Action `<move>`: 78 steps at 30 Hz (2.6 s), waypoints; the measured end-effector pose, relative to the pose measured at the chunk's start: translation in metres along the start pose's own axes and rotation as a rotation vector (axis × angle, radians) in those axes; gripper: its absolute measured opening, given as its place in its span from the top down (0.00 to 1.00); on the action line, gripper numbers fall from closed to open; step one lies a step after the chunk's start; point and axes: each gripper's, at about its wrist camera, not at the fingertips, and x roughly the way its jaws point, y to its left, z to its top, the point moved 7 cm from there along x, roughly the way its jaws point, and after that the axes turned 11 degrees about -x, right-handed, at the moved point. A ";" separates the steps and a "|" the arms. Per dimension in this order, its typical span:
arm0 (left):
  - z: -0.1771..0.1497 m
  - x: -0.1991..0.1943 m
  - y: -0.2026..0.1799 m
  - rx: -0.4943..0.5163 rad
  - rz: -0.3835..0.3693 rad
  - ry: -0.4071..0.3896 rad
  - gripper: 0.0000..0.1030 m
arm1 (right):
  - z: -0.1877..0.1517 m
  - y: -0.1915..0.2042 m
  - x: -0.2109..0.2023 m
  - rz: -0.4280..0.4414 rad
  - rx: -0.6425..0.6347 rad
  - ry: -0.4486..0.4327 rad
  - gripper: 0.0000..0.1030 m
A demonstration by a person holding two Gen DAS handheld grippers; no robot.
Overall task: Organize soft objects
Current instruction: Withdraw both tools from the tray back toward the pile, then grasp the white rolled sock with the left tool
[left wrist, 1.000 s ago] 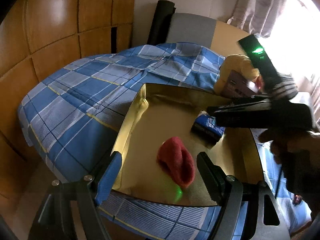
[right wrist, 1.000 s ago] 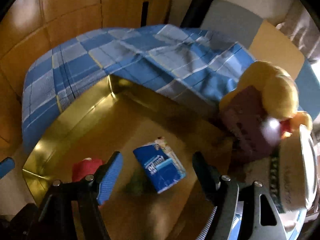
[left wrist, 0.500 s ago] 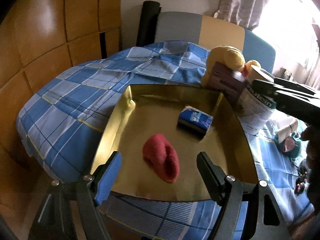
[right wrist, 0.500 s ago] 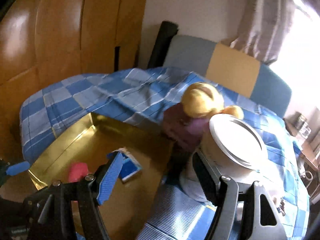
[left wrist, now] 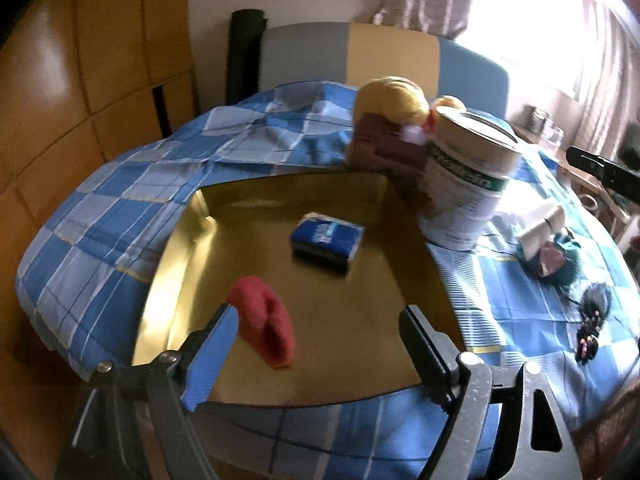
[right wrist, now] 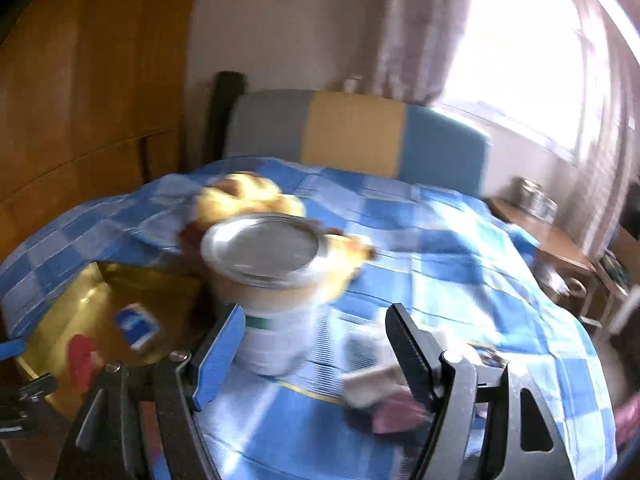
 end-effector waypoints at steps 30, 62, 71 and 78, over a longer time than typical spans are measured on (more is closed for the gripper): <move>-0.019 0.016 -0.122 0.239 -0.103 0.052 0.19 | -0.149 -0.219 0.013 -0.336 0.551 0.175 0.28; -0.007 0.087 -0.274 0.445 -0.246 0.095 0.19 | -0.170 -0.231 0.018 -0.254 0.734 0.211 0.28; 0.009 0.124 -0.339 0.536 -0.344 0.070 0.33 | -0.170 -0.230 0.021 -0.220 0.747 0.206 0.28; 0.007 0.156 -0.367 0.553 -0.361 0.120 0.36 | -0.172 -0.229 0.026 -0.199 0.757 0.214 0.28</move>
